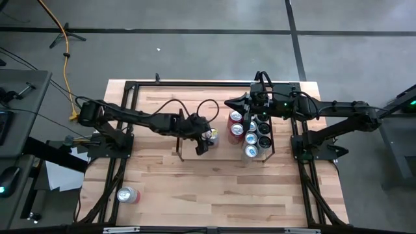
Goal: Place canned beverage on shelf
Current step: Put the white pink soda can on the shelf
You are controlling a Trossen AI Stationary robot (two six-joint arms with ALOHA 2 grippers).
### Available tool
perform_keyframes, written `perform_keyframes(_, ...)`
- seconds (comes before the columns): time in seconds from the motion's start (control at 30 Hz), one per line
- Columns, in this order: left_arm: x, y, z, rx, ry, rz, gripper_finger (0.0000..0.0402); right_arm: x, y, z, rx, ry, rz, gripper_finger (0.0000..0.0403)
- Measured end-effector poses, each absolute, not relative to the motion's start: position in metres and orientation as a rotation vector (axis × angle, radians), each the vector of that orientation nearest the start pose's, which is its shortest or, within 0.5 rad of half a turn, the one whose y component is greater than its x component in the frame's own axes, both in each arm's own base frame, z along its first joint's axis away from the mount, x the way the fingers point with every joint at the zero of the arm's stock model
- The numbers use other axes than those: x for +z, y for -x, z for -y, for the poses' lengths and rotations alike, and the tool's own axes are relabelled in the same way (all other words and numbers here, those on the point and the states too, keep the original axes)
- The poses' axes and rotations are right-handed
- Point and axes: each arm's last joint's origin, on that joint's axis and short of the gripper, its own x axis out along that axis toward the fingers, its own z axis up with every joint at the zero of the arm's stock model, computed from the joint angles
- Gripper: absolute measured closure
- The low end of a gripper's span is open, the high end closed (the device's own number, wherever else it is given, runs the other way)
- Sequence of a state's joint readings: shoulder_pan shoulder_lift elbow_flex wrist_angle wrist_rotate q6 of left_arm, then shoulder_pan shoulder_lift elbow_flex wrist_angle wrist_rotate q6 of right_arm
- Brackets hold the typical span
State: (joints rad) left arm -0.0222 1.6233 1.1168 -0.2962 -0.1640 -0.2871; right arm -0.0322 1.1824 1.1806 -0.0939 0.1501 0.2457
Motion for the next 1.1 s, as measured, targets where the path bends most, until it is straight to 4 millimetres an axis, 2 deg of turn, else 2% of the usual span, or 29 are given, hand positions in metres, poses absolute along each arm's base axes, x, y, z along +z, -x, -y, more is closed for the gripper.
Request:
perform_keyframes(0.17,0.244,-0.339,-0.002,0.193,0.237,-0.742,0.0062,0.398,-0.261,0.013,-0.193,-0.239,-0.073,0.0402)
perform_keyframes(0.3,0.267,-0.327,-0.006,0.168,0.251,-0.685,0.0052,0.398,-0.261,0.013,-0.193,-0.239,-0.073,0.0402)
perform_keyframes(0.5,0.313,-0.293,-0.012,0.175,0.283,-0.554,0.0051,0.398,-0.261,0.013,-0.193,-0.236,-0.073,0.0402)
perform_keyframes(0.63,0.331,-0.272,-0.006,0.16,0.295,-0.519,0.0051,0.398,-0.261,0.013,-0.193,-0.236,-0.073,0.0402)
perform_keyframes(0.8,0.331,-0.263,0.002,0.178,0.321,-0.552,0.0051,0.398,-0.261,0.013,-0.198,-0.235,-0.075,0.0402)
perform_keyframes(0.97,0.306,-0.272,0.01,0.18,0.371,-0.636,0.0051,0.397,-0.263,0.013,-0.197,-0.235,-0.079,0.0402)
perform_keyframes(1.1,0.302,-0.284,0.016,0.145,0.404,-0.669,0.008,0.395,-0.264,0.013,-0.197,-0.235,-0.084,0.0402)
